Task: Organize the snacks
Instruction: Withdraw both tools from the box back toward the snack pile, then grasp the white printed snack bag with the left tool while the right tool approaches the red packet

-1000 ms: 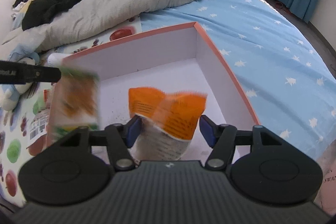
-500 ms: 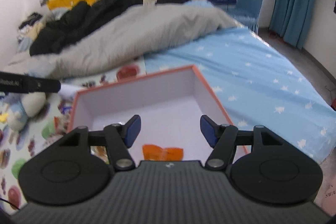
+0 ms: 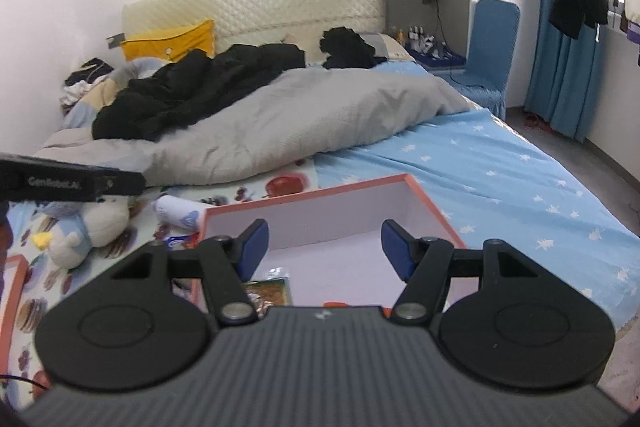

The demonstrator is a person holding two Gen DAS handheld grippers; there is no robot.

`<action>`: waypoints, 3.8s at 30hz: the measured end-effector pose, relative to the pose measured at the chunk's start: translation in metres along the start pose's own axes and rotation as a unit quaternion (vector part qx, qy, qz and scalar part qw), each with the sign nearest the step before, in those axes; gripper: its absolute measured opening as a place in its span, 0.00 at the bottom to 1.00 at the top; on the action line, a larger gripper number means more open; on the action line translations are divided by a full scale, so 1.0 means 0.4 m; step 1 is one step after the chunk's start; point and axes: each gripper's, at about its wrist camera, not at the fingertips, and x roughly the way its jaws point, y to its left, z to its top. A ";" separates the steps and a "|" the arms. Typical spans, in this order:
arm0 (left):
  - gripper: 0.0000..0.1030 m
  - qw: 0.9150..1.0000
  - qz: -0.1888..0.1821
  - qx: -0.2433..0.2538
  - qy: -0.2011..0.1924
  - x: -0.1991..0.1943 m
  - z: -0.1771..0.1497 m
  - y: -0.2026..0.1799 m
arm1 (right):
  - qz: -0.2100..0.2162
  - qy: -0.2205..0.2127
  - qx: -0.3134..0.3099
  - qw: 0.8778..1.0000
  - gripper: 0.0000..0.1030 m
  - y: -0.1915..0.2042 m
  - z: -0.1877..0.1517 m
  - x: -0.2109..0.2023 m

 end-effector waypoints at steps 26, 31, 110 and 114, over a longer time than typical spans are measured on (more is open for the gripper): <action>0.34 0.994 0.042 -0.091 -0.031 -0.353 -0.330 0.151 | 0.081 -0.010 -0.025 0.996 0.63 0.234 -0.175 -0.181; 0.34 0.993 0.059 -0.095 -0.026 -0.385 -0.406 0.163 | 0.084 0.000 -0.047 0.995 0.63 0.274 -0.230 -0.196; 0.42 0.831 -0.147 -0.532 0.065 0.448 -0.586 0.621 | 0.079 0.138 -0.128 0.979 0.62 0.478 -0.499 0.349; 0.37 0.841 -0.141 -0.520 0.058 0.437 -0.587 0.620 | 0.093 0.146 -0.118 0.978 0.54 0.473 -0.497 0.351</action>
